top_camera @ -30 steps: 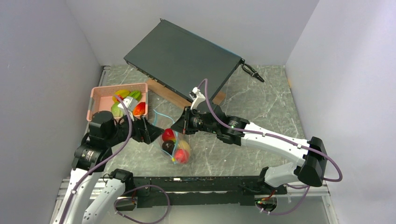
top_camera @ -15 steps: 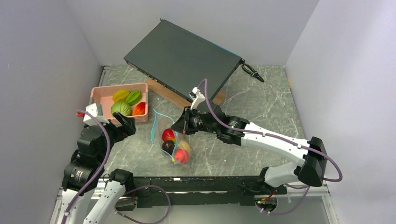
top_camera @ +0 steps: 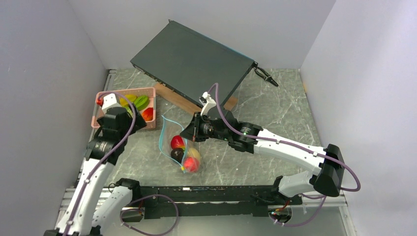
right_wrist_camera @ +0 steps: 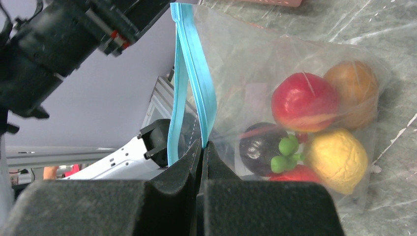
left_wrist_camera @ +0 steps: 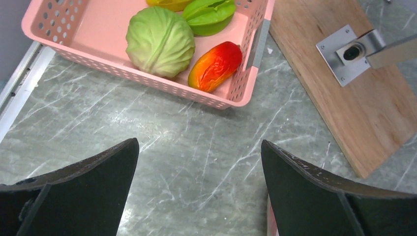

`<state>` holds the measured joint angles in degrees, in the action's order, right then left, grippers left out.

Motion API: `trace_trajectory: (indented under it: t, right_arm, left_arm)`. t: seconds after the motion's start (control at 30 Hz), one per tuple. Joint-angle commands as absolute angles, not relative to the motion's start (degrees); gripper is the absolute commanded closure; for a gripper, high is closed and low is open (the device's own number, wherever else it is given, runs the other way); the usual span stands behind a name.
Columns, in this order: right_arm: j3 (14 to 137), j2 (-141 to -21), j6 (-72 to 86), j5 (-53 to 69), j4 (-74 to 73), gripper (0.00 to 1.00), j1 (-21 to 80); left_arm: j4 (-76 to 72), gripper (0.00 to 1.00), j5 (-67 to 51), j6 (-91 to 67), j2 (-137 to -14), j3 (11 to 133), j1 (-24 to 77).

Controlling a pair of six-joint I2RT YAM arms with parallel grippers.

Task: Place the food in the zip-top bag and seal the zipper
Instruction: Pick up the fake fruit from the bin.

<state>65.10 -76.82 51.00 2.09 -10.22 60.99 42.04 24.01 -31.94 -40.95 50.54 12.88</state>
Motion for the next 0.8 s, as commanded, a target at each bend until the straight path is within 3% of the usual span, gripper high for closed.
trace_trajectory:
  t: [0.0,0.13,0.23,0.57,0.77]
  right_arm:
    - [65.93,-74.55,50.63,2.76,-8.59,1.00,60.91]
    - [65.10,-73.61,50.70,2.12,-8.15,1.00,60.95]
    - [64.59,-73.68,51.05,2.57,-7.43,1.00,60.89]
    - [63.88,-72.19,50.96,2.11,-6.88,1.00,60.91]
    - [63.43,-71.62,51.05,1.76,-7.43,1.00,60.91]
  left_arm:
    - [33.00,0.00,9.18,-27.85,-45.93,53.76,2.62]
    - [29.26,0.00,-16.05,-29.07,-55.02,55.77,-10.21]
    - [27.73,0.00,-24.75,-30.64,-62.69,59.23,-15.29]
    - [23.82,0.01,-29.56,-29.78,-84.04,69.94,-17.98]
    - [24.83,0.10,-32.58,-24.54,-94.77,74.25,-18.19]
